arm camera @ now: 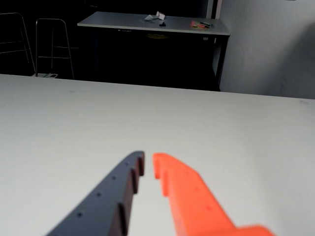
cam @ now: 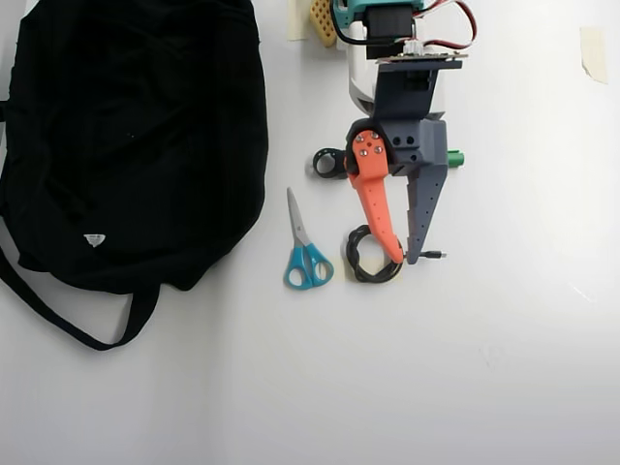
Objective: Put the green marker into the black bag
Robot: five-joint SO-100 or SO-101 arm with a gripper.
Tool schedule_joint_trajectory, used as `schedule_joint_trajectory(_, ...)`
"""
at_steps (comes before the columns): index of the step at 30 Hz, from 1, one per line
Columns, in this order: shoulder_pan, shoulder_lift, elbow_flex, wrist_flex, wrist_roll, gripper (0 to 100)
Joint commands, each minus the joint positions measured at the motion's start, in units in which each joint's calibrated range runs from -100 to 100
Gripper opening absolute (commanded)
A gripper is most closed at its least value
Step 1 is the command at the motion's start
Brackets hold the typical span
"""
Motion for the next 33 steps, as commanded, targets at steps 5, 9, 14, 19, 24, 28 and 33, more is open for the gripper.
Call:
schedule_joint_trajectory(5, 0.5, -1.3, -1.8, -1.0, -0.3, 3)
schedule_joint_trajectory(9, 0.0, -1.5, -0.7, -0.3, -0.3, 3)
schedule_joint_trajectory(14, -0.1, -1.7, 0.3, 6.6, -0.3, 3)
schedule_joint_trajectory(19, -1.0, -1.6, -4.8, 28.5, -0.3, 3)
schedule_joint_trajectory(24, -1.6, -1.5, -6.6, 51.5, -0.4, 2)
schedule_joint_trajectory(28, -1.6, -1.0, -5.8, 62.6, -2.1, 2)
schedule_joint_trajectory(33, -1.6, -1.2, -5.8, 73.1, -8.9, 3)
